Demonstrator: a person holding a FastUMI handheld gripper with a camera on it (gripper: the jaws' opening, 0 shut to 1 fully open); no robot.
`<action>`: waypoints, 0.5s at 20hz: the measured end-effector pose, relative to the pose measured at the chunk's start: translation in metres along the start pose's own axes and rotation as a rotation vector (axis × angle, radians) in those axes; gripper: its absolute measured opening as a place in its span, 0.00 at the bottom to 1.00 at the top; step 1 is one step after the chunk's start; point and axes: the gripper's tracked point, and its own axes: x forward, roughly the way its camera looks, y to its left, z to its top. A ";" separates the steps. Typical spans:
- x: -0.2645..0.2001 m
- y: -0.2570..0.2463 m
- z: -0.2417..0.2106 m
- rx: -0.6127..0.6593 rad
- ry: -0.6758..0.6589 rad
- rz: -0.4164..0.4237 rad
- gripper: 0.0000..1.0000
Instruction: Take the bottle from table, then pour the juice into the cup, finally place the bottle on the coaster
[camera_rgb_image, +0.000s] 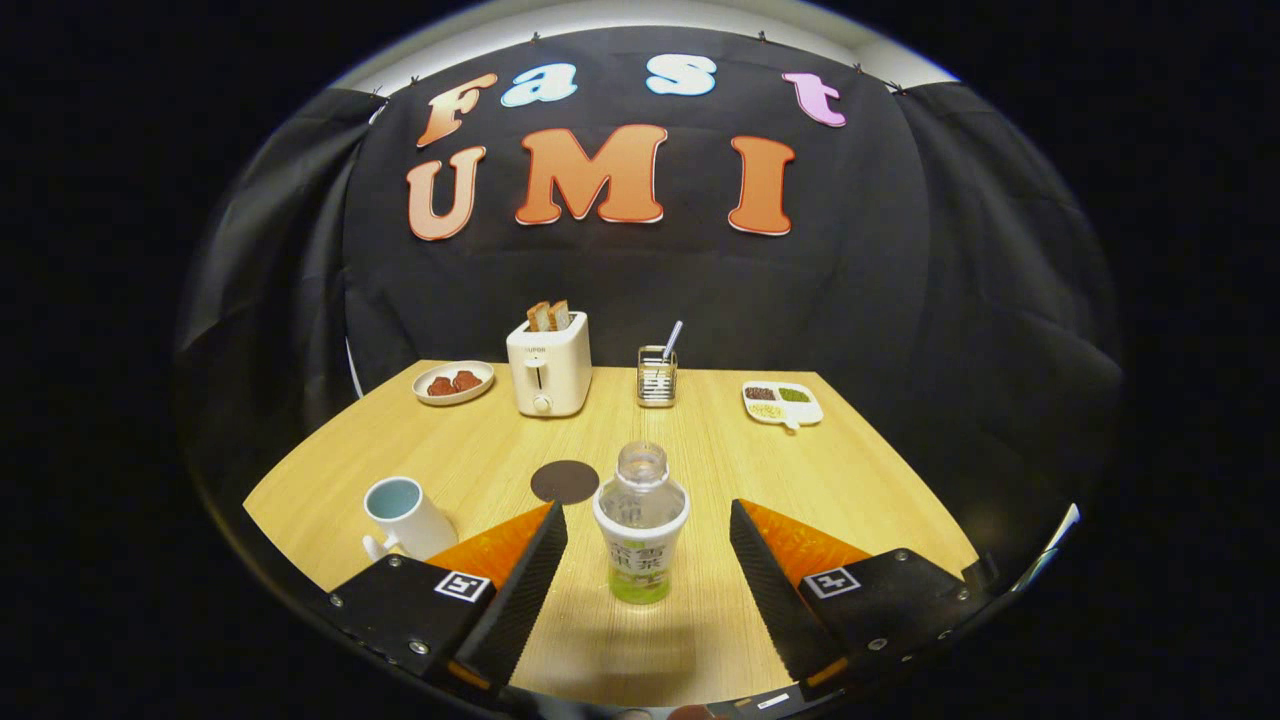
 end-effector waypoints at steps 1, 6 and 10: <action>0.004 -0.001 -0.008 0.003 0.018 0.000 0.98; 0.026 -0.002 -0.047 0.003 0.094 -0.002 0.98; 0.042 0.004 -0.064 0.024 0.127 0.020 0.98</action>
